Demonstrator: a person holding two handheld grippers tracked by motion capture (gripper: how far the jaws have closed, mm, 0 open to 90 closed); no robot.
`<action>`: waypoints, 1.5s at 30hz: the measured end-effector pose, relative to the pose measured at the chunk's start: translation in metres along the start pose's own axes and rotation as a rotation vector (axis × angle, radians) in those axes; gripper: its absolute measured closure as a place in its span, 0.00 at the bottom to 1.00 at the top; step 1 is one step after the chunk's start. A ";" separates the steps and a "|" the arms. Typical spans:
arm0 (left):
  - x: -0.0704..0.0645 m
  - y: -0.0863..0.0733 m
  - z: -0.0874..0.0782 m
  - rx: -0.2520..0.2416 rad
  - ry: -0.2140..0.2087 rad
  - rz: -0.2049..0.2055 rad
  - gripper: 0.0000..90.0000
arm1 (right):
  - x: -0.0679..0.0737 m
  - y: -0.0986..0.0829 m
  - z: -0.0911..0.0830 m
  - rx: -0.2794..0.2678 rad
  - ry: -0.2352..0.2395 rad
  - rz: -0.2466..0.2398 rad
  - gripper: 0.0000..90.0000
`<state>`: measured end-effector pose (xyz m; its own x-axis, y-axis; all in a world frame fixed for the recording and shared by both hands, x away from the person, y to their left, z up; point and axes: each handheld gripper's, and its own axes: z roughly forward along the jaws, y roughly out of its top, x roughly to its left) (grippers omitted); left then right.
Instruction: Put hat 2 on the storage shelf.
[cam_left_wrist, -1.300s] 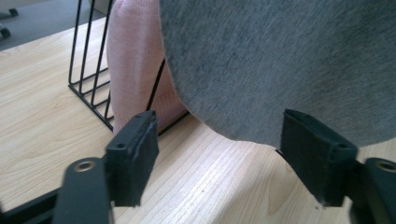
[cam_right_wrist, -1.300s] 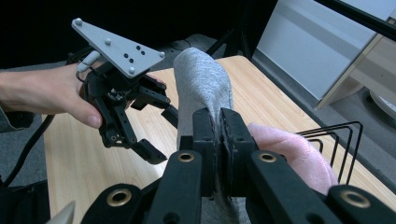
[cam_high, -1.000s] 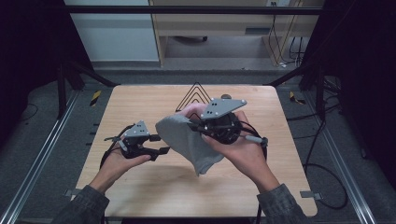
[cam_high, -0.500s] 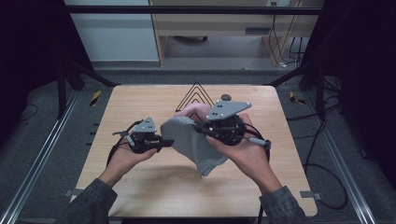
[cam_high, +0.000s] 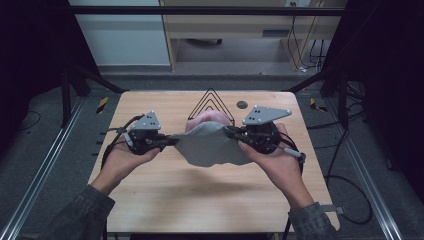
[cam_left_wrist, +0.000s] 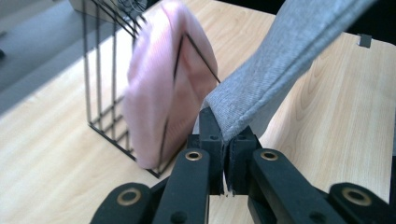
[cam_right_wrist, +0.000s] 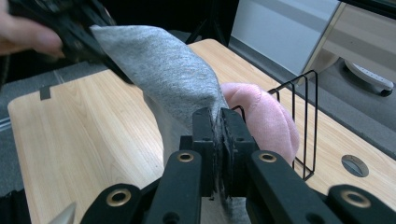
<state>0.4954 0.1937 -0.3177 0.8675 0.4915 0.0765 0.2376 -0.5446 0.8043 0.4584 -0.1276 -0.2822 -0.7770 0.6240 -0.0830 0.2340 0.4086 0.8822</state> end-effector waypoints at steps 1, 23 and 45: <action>0.000 0.005 -0.003 0.005 0.009 0.006 0.97 | 0.000 0.000 0.000 -0.002 0.002 0.002 0.95; 0.010 0.081 -0.054 -0.030 0.110 0.018 0.97 | -0.021 0.046 -0.017 -0.124 0.015 0.073 0.95; 0.052 0.135 -0.056 -0.090 0.139 -0.005 0.97 | -0.080 0.080 0.003 -0.223 -0.012 0.129 0.95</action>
<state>0.5484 0.1837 -0.1727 0.7963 0.5865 0.1478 0.1962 -0.4817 0.8541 0.5406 -0.1428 -0.2064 -0.7419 0.6697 0.0330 0.1956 0.1691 0.9660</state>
